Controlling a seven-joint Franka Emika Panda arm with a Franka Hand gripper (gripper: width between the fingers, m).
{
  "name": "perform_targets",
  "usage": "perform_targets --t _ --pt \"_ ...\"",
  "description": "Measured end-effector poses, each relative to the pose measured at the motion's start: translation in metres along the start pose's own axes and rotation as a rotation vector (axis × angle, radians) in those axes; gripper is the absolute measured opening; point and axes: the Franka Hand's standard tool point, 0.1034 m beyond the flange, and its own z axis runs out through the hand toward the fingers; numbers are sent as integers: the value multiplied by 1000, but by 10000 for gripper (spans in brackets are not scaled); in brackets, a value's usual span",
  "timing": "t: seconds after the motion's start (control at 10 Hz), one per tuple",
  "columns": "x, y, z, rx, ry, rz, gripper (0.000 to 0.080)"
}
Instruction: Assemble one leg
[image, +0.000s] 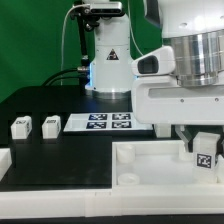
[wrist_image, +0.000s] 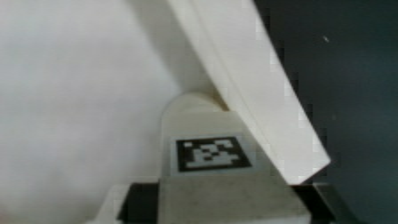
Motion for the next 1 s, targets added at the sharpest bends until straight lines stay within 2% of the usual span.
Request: perform_targets --t 0.3,0.4,0.6,0.7,0.8,0.9,1.0 --pt "0 0 1 38 -59 500 297" --pt "-2 -1 2 43 -69 613 297" --pt "-3 -2 2 44 -71 672 297" --pt "-3 -2 2 44 -71 657 360" --pt "-3 -2 3 45 -70 628 360" --pt "-4 -2 2 34 -67 553 546" --pt "-6 -3 1 17 -62 417 617"
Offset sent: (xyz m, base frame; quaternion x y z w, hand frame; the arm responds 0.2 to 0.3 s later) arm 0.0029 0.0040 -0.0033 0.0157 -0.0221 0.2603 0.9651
